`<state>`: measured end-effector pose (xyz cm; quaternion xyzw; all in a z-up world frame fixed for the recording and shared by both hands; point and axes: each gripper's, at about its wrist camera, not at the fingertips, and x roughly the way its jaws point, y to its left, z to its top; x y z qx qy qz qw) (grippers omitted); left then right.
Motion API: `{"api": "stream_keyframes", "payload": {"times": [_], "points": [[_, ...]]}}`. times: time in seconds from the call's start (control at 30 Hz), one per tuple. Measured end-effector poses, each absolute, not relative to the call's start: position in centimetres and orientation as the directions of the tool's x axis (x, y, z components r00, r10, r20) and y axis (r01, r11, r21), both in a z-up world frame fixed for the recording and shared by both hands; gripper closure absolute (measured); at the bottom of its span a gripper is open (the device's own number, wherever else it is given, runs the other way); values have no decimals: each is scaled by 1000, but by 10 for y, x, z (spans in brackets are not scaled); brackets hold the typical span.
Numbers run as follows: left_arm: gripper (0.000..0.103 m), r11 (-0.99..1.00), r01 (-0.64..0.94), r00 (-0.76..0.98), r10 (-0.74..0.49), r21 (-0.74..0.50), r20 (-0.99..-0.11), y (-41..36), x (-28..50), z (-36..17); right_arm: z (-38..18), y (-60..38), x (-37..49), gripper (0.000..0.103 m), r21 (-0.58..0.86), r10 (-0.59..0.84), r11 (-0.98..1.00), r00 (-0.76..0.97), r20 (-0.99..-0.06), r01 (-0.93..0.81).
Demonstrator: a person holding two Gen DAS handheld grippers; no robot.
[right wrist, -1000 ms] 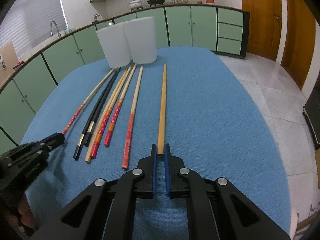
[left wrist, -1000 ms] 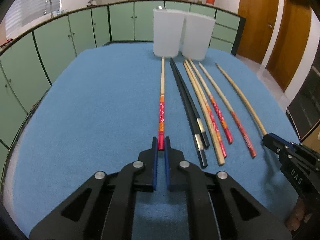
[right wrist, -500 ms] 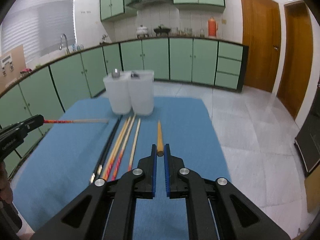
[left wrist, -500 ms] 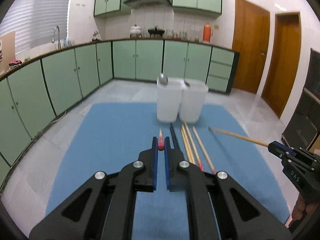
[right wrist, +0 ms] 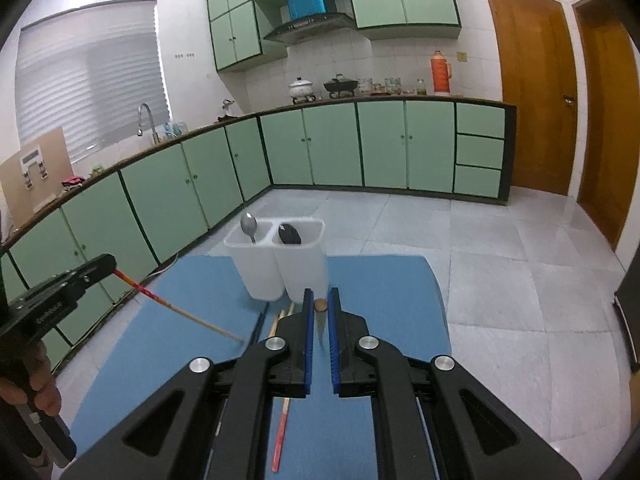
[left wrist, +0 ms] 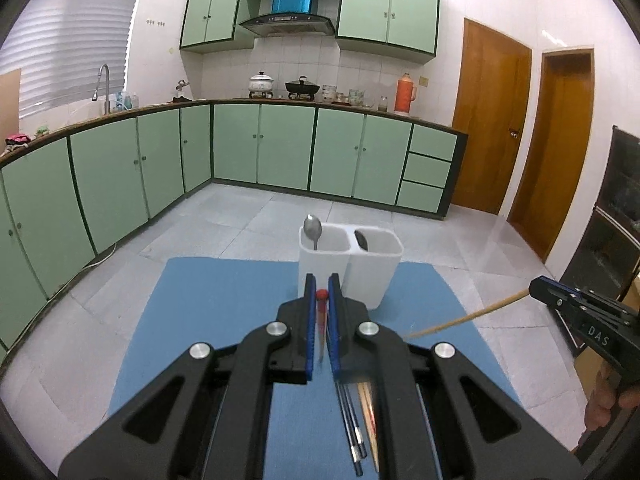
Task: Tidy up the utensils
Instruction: 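Lift both chopsticks upright and lower them into the utensil holder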
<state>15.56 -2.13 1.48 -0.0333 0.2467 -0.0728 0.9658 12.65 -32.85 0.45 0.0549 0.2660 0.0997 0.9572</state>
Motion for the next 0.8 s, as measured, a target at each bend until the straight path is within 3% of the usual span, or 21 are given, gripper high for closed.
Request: {"api": "stream_keyframes", "payload": {"times": [0.43, 0.8], "points": [[98, 980, 159, 889, -196, -123, -415, -26, 171, 48, 42, -320, 150, 96, 124, 258, 966, 854, -451, -227], [98, 977, 169, 948, -196, -128, -250, -36, 191, 111, 111, -320, 170, 96, 98, 273, 962, 911, -310, -255]]}}
